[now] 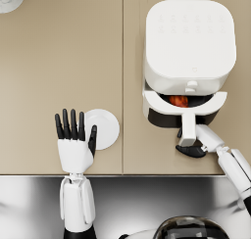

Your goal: Pick up the drumstick and place it into the air fryer

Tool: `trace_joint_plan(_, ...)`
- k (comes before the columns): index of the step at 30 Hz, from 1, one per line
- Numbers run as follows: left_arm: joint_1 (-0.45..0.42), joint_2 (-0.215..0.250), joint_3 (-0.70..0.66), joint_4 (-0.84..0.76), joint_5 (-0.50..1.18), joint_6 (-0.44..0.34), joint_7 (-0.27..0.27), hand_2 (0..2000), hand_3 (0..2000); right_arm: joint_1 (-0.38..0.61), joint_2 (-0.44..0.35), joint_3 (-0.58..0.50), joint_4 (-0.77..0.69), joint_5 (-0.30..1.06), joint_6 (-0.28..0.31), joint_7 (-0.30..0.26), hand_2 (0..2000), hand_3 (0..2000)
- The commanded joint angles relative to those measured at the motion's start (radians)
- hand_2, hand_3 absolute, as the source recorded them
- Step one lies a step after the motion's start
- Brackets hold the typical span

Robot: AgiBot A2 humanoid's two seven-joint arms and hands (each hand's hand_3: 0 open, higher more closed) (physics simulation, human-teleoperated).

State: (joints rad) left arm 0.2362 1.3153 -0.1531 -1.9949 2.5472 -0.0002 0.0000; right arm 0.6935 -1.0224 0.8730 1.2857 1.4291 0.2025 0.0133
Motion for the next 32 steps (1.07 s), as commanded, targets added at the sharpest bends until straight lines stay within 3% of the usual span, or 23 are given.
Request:
trace_joint_plan(1,0.016,-0.006,-0.01,0.009,0.0,0.0,0.0,0,0,0.111,-0.329,-0.002,-0.042,0.0,-0.008,0.0,2000,2000)
trace_joint_plan(5,0.019,-0.01,-0.016,0.023,0.0,0.0,0.0,0,0,0.159,-0.366,-0.003,-0.133,0.001,-0.034,0.003,2000,2000)
trace_joint_plan(15,0.017,-0.015,-0.002,0.044,0.0,0.0,0.0,0,0,0.237,-0.432,-0.002,-0.302,0.001,-0.031,0.003,2000,2000)
trace_joint_plan(18,0.005,-0.012,-0.003,0.045,0.0,0.0,0.0,0,0,0.246,-0.444,-0.001,-0.338,0.0,0.006,0.004,2000,2000)
trace_joint_plan(19,0.004,-0.013,-0.002,0.046,0.0,0.0,0.0,0,0,0.236,-0.437,-0.001,-0.326,-0.001,0.033,0.005,2000,2000)
trace_joint_plan(20,0.004,-0.013,0.0,0.046,0.0,0.0,0.0,0,0,0.181,-0.17,0.001,-0.347,-0.001,0.051,0.005,2000,2000)
trace_joint_plan(26,0.003,-0.013,0.003,0.047,0.0,0.0,0.0,0,0,0.194,-0.171,-0.001,-0.356,-0.002,0.087,0.003,2000,2000)
trace_joint_plan(32,0.003,-0.013,0.003,0.048,0.0,0.0,0.0,0,0,0.194,-0.171,0.0,-0.357,-0.002,0.088,0.005,2000,2000)
